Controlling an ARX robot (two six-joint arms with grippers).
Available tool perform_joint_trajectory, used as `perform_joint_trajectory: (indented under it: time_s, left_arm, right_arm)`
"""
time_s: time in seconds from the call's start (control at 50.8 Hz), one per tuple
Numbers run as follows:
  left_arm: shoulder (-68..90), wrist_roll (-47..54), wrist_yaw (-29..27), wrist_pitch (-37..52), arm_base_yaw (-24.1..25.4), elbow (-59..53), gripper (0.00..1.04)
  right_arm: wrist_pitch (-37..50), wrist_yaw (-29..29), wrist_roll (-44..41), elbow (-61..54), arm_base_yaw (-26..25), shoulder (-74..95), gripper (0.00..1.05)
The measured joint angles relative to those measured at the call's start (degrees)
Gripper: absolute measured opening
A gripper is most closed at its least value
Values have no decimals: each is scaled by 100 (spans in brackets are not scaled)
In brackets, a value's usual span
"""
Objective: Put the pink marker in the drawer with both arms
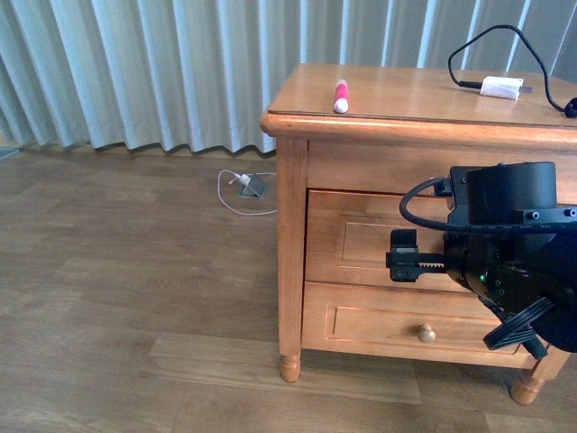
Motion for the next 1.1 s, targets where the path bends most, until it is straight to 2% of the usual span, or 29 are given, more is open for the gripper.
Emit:
perform_joint_trajectory:
  time_s: [0.315, 0.788, 1.103]
  left_arm:
    - [0, 0, 0, 0, 0, 0, 99]
    - [0, 0, 0, 0, 0, 0, 99]
    - [0, 0, 0, 0, 0, 0, 99]
  right_arm:
    - [-17, 83, -42, 28, 0, 55, 96]
    - [-96, 175, -59, 39, -81, 79, 24]
    - [-411, -83, 240, -157, -129, -151, 22]
